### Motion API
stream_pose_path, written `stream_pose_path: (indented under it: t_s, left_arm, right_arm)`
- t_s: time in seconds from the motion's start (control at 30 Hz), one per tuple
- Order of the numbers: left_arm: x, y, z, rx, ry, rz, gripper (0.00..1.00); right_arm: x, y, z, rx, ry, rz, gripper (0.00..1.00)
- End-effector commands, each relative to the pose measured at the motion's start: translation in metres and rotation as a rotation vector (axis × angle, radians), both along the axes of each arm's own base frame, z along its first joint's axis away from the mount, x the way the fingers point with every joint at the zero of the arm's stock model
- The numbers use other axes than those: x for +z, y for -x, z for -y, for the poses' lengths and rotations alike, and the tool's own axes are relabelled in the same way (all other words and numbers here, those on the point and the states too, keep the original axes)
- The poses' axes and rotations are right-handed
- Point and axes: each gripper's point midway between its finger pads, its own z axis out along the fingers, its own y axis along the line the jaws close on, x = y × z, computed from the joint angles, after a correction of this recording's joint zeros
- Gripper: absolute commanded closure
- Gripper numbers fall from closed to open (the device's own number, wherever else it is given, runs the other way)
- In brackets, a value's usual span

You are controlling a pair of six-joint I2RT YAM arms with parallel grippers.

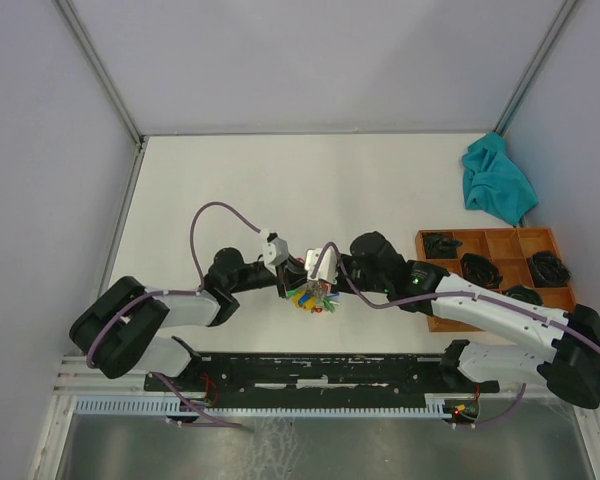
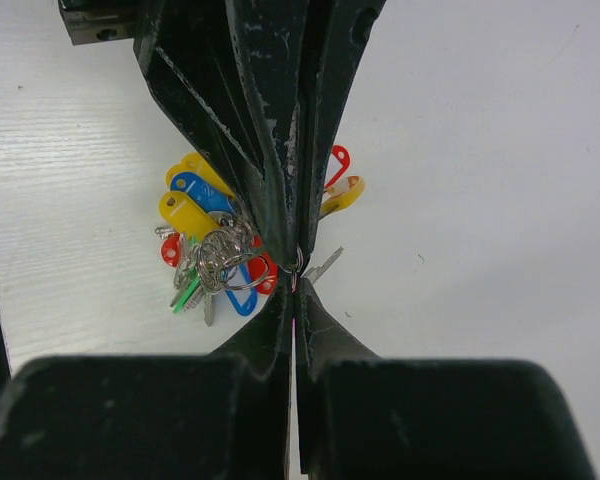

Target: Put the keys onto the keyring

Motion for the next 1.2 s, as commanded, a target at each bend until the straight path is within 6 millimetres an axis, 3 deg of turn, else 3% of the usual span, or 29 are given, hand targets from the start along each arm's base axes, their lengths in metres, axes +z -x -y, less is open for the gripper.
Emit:
stream_pose_path:
  t_s: [0.0,0.33,0.47,0.67,0.8,1.17]
  left_arm:
    - [0.032,0.001,-0.004,0.02,0.097,0.053,0.97]
    - [0.041,0.001,-0.007,0.037,0.166,0.047,0.97]
    - [0.042,0.001,-0.008,0.046,0.17,0.046,0.97]
    - [0.036,-0.003,-0.008,0.062,0.137,0.042,0.96]
    - [0.033,-0.003,-0.007,0.053,0.11,0.049,0.84]
    - [0.028,0.0,-0.003,0.011,0.058,0.047,0.77]
  right_arm:
    - [-0.001,-0.006,0.007,-0.076,-0.029,0.004,0.99]
    - [-0.009,0.003,-0.015,-0.022,-0.099,-0.075,0.99]
    - [-0.01,-0.002,-0.014,-0.031,-0.078,-0.057,0.99]
    - [0.019,-0.014,-0.003,-0.06,-0.054,0.051,0.99]
    - [0.038,-0.019,-0.001,-0.037,-0.025,0.104,0.99]
    - [0.047,-0.011,-0.011,0.058,0.012,0.081,0.99]
